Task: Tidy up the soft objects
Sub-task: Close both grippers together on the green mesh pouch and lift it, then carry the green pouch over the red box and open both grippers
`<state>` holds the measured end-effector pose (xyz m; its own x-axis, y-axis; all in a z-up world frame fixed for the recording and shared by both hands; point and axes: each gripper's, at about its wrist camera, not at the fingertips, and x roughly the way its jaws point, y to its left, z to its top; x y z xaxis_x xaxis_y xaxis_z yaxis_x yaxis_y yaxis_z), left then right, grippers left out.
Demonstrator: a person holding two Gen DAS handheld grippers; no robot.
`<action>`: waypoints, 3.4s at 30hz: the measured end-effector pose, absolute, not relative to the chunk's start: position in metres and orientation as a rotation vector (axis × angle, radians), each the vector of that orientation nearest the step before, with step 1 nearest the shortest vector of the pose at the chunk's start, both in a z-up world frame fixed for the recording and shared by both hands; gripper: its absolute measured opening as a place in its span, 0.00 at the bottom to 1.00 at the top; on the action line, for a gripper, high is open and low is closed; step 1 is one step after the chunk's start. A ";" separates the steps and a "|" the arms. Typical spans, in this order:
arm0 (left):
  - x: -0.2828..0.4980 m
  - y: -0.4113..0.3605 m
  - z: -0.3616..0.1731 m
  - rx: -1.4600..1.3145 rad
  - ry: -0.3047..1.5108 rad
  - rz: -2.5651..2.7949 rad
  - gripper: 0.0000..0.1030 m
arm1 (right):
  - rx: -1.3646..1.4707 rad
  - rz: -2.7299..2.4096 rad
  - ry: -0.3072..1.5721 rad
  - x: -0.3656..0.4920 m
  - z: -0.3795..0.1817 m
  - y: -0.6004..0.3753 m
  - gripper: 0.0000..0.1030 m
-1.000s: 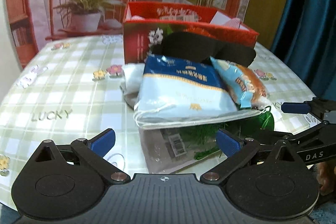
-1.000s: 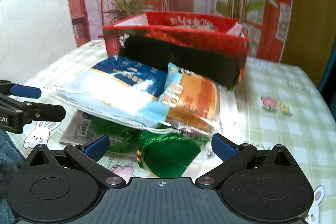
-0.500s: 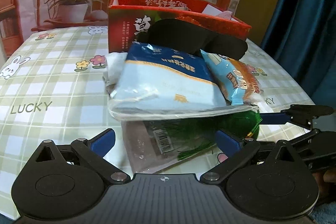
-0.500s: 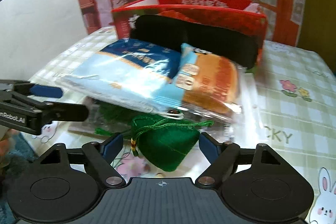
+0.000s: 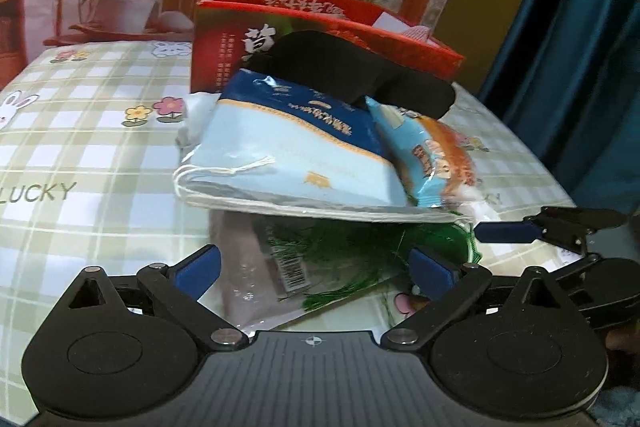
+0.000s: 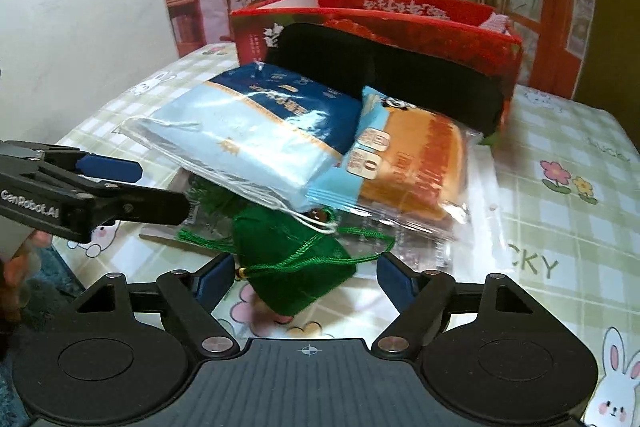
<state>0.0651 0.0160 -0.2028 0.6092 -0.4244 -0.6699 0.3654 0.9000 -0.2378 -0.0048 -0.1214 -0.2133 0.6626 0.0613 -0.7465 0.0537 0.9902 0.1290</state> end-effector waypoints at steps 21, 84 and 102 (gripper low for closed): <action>0.075 -0.013 -0.209 -0.052 0.831 -0.629 0.70 | 0.143 0.133 0.825 0.003 -0.221 -0.108 0.53; 0.321 -0.071 -0.092 -0.109 0.617 -0.661 0.50 | -0.002 0.054 0.577 0.233 -0.100 -0.240 0.53; 0.357 -0.074 -0.118 -0.055 0.723 -0.486 0.77 | 0.057 -0.087 0.728 0.260 -0.141 -0.283 0.53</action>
